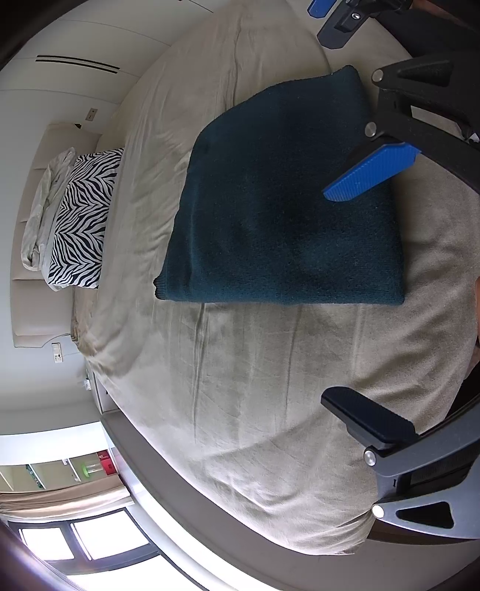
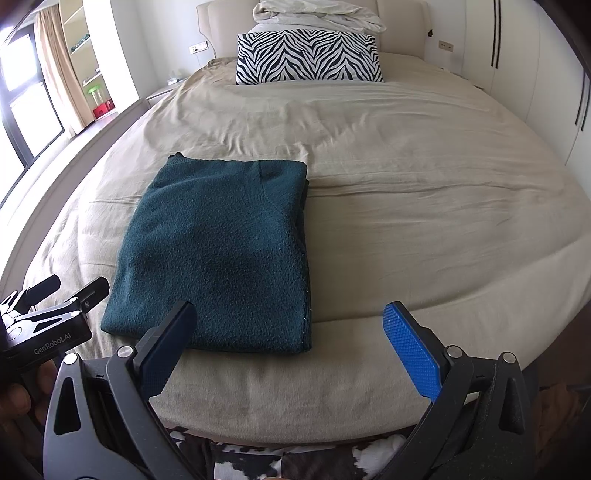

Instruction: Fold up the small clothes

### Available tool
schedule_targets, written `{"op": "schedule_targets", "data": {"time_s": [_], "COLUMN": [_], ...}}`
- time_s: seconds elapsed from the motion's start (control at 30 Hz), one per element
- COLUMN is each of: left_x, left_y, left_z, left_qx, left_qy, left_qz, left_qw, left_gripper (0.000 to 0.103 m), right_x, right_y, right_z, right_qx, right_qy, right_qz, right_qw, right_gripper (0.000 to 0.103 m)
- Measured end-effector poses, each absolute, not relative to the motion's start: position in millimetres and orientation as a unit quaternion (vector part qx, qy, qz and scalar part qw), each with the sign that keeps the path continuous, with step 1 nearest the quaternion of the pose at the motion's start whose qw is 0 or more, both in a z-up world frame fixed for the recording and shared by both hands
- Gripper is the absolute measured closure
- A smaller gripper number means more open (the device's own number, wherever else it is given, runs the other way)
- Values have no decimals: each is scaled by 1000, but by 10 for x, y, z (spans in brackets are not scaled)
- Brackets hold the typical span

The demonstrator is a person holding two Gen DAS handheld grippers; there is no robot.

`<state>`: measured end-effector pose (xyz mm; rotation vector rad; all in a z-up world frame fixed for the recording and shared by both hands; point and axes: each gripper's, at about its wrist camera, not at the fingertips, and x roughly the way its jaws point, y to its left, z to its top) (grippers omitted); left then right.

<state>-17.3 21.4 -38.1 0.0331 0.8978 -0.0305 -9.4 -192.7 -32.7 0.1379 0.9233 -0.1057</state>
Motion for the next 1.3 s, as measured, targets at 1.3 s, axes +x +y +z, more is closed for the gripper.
{"op": "schedule_targets", "data": {"time_s": [1.3], "left_x": [-159], "left_y": [206], "left_z": [-430], "left_qx": [17], "left_qy": [437], "left_qz": [-20], "left_qw": [899], "left_gripper": [0], "right_x": [-108], "right_y": [-1926], "right_z": [-328], "right_qx": [67], "right_qy": [446], "right_qz": [-51], "right_qw": [891], "right_gripper": [0]}}
